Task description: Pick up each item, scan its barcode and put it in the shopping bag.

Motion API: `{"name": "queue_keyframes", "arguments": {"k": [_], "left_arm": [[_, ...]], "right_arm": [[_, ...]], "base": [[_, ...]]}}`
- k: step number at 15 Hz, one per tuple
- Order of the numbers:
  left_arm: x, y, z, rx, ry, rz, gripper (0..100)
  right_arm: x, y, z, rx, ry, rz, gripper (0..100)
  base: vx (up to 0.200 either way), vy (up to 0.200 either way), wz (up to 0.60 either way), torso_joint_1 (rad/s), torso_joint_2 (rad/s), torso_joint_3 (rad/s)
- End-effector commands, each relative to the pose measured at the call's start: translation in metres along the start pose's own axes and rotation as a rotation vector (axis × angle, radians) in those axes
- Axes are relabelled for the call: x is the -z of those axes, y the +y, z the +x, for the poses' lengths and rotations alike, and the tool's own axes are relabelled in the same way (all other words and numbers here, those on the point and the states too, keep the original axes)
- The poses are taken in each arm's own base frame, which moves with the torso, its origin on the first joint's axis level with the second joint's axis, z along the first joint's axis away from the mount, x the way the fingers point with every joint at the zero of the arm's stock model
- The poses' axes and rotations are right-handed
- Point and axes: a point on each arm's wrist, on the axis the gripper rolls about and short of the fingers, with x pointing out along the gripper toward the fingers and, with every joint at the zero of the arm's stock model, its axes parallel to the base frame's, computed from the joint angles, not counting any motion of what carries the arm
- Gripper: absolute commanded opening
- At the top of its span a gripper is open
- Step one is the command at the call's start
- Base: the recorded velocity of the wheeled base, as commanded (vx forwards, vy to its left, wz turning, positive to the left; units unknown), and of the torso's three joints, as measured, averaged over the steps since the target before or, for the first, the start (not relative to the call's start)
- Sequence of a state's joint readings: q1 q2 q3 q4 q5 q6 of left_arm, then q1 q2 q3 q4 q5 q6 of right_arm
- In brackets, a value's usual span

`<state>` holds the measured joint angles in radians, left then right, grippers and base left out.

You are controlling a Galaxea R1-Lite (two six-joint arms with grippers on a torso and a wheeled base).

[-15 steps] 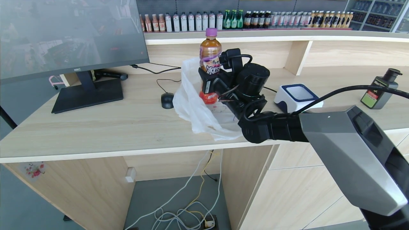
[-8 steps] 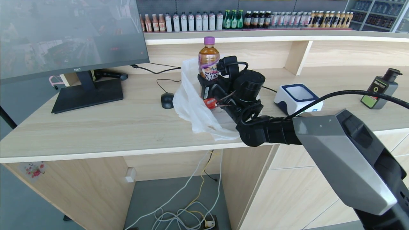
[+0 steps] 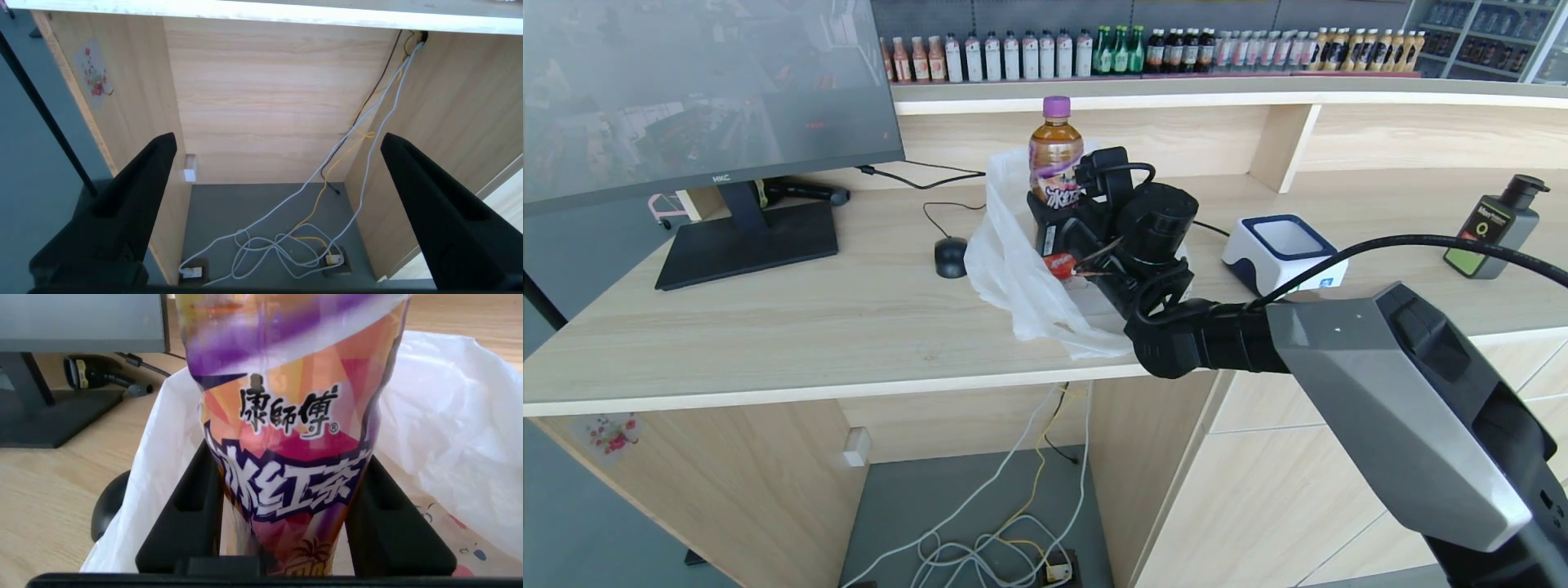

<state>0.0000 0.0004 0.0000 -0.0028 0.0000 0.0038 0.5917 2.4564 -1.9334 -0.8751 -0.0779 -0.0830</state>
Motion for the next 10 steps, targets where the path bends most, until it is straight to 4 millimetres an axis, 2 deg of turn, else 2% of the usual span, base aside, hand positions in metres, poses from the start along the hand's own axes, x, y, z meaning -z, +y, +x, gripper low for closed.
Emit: {"name": "queue_keyframes", "arguments": {"k": [1, 7, 8, 10], "left_arm": [[0.0, 0.0, 0.0, 0.0, -0.001, 0.001, 100], [0.0, 0.0, 0.0, 0.0, -0.001, 0.001, 100], [0.0, 0.0, 0.0, 0.0, -0.001, 0.001, 100], [0.0, 0.0, 0.0, 0.0, -0.001, 0.001, 100]], "right_arm": [[0.0062, 0.0007, 0.0, -0.001, 0.015, -0.001, 0], [0.0114, 0.0019, -0.0003, -0.004, 0.027, -0.001, 0], [0.0115, 0.002, -0.0003, -0.004, 0.028, -0.001, 100], [0.0133, 0.0012, -0.0002, 0.0, 0.032, -0.002, 100]], "base": [[0.0, 0.0, 0.0, 0.0, 0.0, 0.0], [0.0, 0.0, 0.0, 0.0, 0.0, 0.0], [0.0, 0.0, 0.0, 0.0, 0.0, 0.0], [0.0, 0.0, 0.0, 0.0, 0.0, 0.0]]}}
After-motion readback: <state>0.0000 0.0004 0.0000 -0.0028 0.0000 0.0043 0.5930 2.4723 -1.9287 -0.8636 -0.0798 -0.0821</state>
